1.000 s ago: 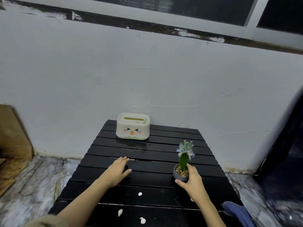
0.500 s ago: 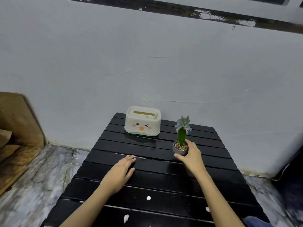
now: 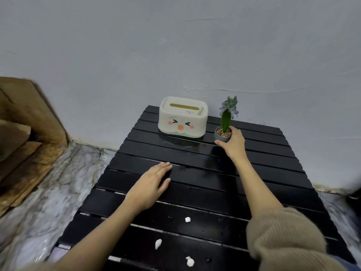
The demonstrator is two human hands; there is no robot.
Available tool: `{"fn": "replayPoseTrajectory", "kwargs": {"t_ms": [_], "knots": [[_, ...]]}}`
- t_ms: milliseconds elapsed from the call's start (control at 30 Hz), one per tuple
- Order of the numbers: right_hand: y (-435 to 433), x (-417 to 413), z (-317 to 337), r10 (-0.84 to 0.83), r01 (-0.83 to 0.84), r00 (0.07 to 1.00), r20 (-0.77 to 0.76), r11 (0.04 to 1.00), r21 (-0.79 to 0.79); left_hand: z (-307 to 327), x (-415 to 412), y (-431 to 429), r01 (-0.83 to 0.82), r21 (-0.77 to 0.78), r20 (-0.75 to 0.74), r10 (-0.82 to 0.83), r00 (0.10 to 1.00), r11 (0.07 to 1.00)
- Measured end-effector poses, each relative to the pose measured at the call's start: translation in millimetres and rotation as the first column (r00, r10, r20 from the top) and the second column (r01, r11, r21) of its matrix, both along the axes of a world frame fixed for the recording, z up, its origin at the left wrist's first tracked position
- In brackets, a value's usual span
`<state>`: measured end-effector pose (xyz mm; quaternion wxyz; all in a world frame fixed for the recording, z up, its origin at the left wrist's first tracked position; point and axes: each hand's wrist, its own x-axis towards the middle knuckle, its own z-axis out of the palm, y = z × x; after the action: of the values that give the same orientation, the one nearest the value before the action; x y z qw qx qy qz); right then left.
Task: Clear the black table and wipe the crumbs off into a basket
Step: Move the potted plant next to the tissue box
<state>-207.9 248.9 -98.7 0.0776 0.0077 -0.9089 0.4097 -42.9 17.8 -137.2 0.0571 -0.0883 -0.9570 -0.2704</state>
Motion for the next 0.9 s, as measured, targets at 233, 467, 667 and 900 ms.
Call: {"fn": "replayPoseTrajectory", "kwargs": {"t_ms": [233,467,667,900], "knots": [[-6,-14,-9,-0.006,0.007,1.0,0.016,1.0,-0.023,-1,-1,0,-0.011,0.016,0.009,0.011,1.0,1.0],[0,12,-8,0.02,-0.018,0.993,0.117,1.0,-0.017,0,-3,-3,-0.002,-0.006,0.026,0.002,1.0,1.0],[38,94,10,0.031,-0.037,0.997,0.075,0.996,0.084,8,1,0,0.007,-0.03,0.097,-0.004,0.995,1.0],[109,195,18,0.008,-0.033,0.997,0.083,0.952,0.305,44,8,25,-0.004,0.011,0.203,0.002,0.979,1.0]]}}
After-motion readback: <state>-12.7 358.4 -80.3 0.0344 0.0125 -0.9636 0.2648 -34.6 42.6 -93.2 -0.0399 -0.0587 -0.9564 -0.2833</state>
